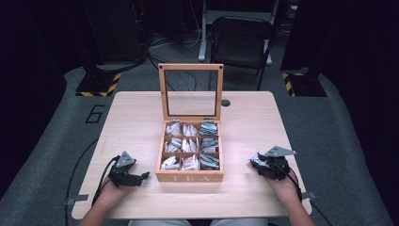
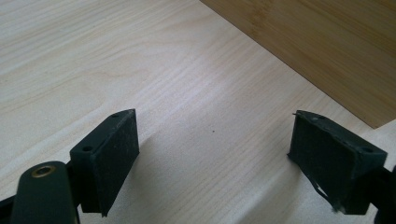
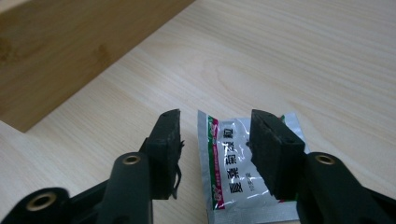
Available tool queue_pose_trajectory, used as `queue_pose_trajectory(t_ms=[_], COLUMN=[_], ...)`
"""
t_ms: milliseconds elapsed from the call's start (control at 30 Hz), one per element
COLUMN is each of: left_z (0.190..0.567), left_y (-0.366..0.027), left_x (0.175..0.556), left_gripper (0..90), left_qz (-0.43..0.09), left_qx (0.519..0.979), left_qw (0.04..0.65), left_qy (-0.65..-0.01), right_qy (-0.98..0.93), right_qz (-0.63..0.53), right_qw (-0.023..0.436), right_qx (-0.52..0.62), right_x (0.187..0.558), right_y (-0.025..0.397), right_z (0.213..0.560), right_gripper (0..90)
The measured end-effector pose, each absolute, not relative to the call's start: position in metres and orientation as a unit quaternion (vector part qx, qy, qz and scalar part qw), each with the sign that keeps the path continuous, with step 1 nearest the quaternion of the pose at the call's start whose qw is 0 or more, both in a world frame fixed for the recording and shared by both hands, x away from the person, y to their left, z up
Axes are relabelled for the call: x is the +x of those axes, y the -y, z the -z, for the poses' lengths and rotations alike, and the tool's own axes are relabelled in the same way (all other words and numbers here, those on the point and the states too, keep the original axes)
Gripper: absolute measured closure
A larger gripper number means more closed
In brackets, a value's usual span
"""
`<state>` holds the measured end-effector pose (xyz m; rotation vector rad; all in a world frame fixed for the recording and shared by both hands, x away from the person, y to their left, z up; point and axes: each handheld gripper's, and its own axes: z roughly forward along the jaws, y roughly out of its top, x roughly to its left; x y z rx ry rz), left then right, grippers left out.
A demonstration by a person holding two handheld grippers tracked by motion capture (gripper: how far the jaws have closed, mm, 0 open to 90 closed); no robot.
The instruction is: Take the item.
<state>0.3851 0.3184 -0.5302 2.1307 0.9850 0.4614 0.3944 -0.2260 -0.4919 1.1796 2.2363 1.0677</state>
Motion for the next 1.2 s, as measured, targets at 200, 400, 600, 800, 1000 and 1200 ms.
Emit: queue_pose_trajectory(t_ms=[200,400,600,800,1000,1200], left_z=[0.53,0.53,0.53,0.53,0.529,0.529], left_y=[-0.319,-0.319,-0.319,-0.319,-0.319,-0.319], left_x=[0.385,0.386,0.385,0.385,0.385,0.385], left_gripper=[15.5,15.5,15.4,15.4,15.4,15.4], left_qz=[-0.18,-0.18,-0.181,-0.181,-0.177,-0.181], left_qx=[0.831,0.831,0.831,0.829,0.831,0.831], left_qw=[0.364,0.364,0.364,0.366,0.364,0.362], left_qy=[-0.381,-0.381,-0.38,-0.383,-0.382,-0.381], right_qy=[-0.797,-0.793,-0.789,-0.796,-0.807,-0.813], right_qz=[-0.393,-0.403,-0.421,-0.431,-0.429,-0.43], right_qw=[0.193,0.198,0.193,0.184,0.178,0.17], right_qx=[0.416,0.411,0.403,0.383,0.363,0.354], right_x=[0.395,0.397,0.394,0.38,0.367,0.354], right_y=[0.221,0.215,0.209,0.197,0.19,0.191], right_z=[0.483,0.471,0.459,0.454,0.453,0.458], right_gripper=[46.5,44.0,44.1,44.8,47.3,47.7])
